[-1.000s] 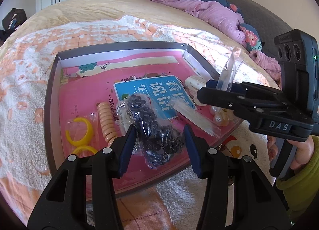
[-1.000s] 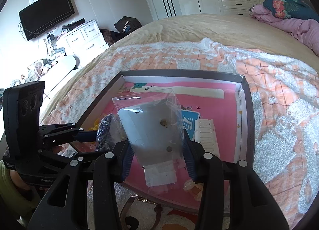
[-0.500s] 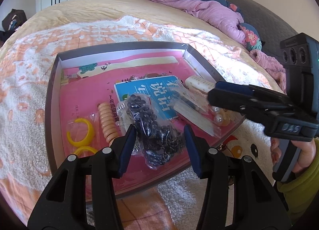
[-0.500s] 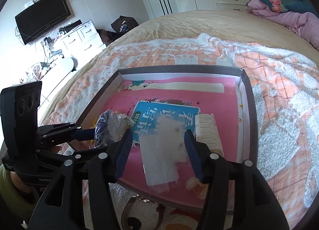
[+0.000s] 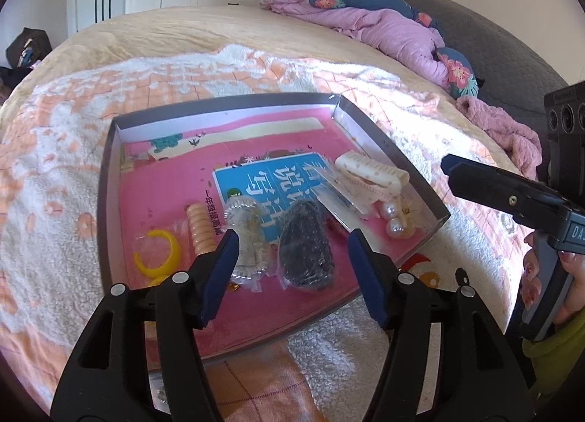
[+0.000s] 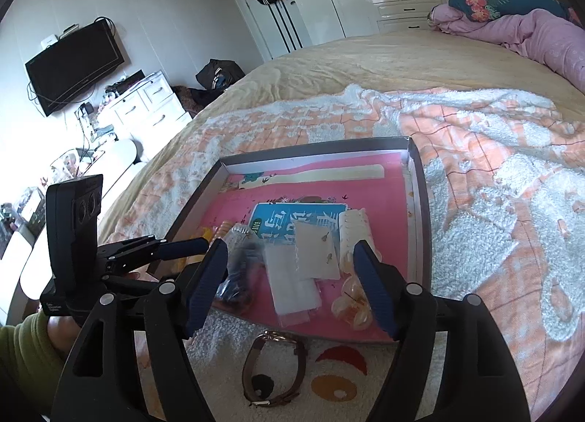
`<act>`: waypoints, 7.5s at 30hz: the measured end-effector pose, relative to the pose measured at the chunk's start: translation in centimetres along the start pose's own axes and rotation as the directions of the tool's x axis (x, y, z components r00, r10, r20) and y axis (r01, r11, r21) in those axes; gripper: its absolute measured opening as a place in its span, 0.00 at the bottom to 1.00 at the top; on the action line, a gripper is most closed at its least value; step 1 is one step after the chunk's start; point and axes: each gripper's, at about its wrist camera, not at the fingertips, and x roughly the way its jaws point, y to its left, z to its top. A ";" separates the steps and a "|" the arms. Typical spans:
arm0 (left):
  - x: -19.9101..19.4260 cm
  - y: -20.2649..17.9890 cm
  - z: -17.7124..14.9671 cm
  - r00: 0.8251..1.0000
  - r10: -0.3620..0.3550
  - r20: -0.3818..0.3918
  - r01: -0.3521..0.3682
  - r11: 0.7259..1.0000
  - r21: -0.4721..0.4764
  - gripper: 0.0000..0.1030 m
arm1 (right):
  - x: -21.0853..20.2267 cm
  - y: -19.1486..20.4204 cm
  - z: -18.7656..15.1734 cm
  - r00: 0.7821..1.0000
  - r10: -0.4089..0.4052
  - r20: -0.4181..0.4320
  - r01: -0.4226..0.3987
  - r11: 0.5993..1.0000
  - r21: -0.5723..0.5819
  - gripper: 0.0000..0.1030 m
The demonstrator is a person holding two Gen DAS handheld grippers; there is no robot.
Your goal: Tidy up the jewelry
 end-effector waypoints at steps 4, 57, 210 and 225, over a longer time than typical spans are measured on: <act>-1.3 -0.1 0.2 1.000 0.005 0.023 -0.005 1.000 -0.002 0.64 | -1.1 0.3 -0.1 1.000 -0.008 0.017 0.008 1.000 0.003 0.72; -9.1 3.6 -8.4 0.966 0.260 -0.007 -0.258 0.955 -0.143 0.91 | -3.3 5.8 -6.5 0.997 -0.069 -0.039 0.065 0.992 -0.109 0.91; -12.9 -3.4 -9.2 0.954 0.272 0.125 -0.254 0.957 -0.141 0.91 | -9.7 6.9 -9.9 0.977 -0.189 0.098 0.201 0.970 -0.133 0.96; -13.1 -3.4 -9.1 0.952 0.280 0.124 -0.263 0.955 -0.138 0.91 | -9.9 6.7 -9.9 0.975 -0.200 0.101 0.211 0.970 -0.120 0.96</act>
